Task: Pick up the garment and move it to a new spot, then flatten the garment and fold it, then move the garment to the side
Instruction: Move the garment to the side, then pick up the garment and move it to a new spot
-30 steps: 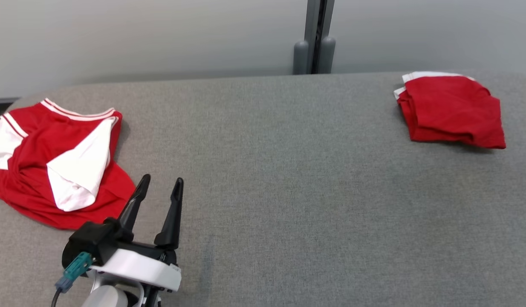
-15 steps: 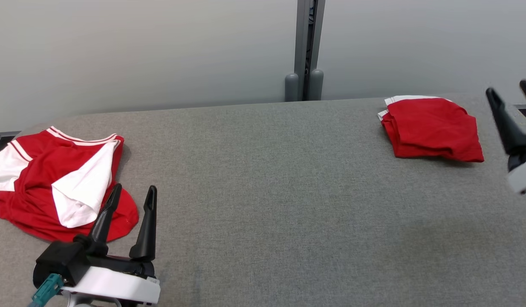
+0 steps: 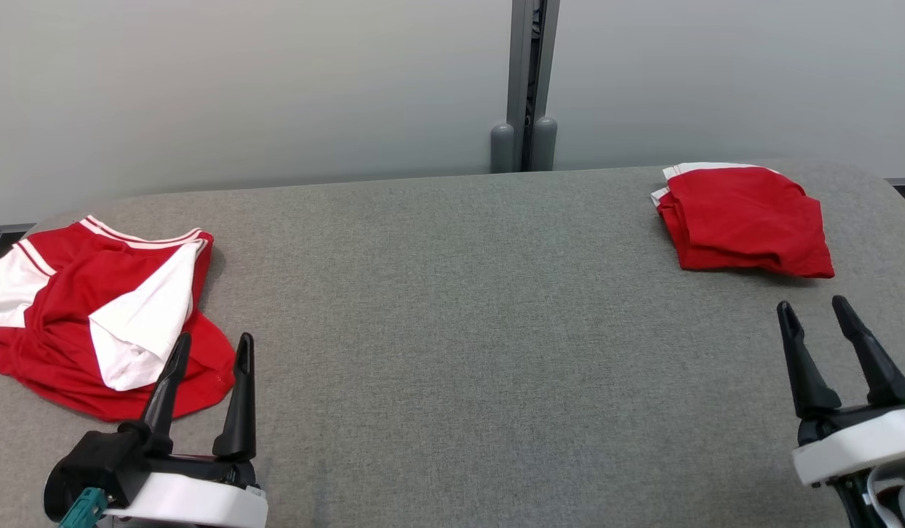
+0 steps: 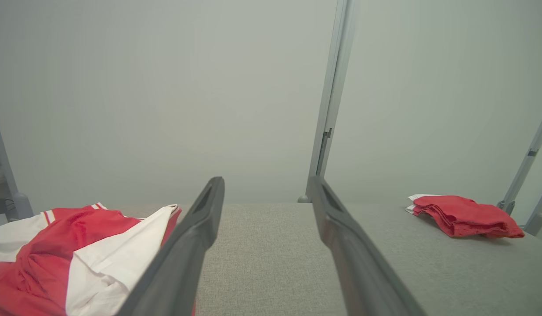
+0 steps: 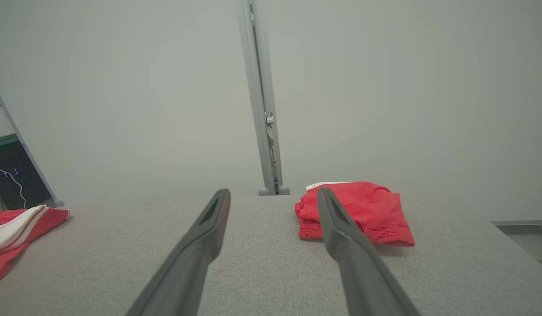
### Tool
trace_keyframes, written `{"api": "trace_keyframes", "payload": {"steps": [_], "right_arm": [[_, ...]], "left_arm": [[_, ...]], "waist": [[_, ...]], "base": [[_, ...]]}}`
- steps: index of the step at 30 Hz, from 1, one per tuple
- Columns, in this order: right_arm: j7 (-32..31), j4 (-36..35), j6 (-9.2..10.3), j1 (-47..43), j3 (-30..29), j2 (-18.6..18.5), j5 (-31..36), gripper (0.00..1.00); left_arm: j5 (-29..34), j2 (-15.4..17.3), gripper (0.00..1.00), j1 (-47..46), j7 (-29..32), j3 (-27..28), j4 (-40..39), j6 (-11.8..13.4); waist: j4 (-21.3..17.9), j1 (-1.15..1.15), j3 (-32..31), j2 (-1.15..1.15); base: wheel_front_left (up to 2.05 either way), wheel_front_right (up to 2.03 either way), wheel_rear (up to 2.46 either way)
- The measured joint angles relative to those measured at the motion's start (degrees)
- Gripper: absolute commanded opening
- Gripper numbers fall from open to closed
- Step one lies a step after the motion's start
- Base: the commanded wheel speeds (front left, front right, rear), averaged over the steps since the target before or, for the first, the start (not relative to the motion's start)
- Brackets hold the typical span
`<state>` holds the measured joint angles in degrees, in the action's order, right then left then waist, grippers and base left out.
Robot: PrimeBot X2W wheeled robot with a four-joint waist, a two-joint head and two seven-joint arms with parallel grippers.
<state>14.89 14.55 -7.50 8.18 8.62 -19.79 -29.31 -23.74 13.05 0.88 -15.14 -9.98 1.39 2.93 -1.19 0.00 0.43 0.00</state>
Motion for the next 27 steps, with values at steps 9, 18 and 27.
{"api": "trace_keyframes", "payload": {"steps": [9, 18, 27], "right_arm": [[0.0, -4.8, 0.0, -6.4, -3.2, 7.0, 5.2, 1.0], [0.0, -6.6, 0.0, -7.5, -4.4, 9.1, 7.7, 1.0], [0.0, -7.0, 0.0, -7.5, -5.2, 8.9, 8.5, 1.0]], "left_arm": [[4.0, -1.8, 1.0, 1.4, 0.0, 2.5, 2.2, -1.4], [6.4, -4.9, 1.0, 2.3, 0.0, 4.4, 3.0, -3.2], [8.0, -6.5, 1.0, 2.3, 0.0, 5.5, 3.9, -4.7]], "waist": [[-0.1, 0.0, 0.0, 0.0], [0.0, 0.0, 0.4, 0.0], [0.8, 0.0, 0.2, 0.0]], "base": [[0.0, 0.0, 0.0], [0.0, 0.0, 0.0], [0.0, 0.0, 0.0]]}}
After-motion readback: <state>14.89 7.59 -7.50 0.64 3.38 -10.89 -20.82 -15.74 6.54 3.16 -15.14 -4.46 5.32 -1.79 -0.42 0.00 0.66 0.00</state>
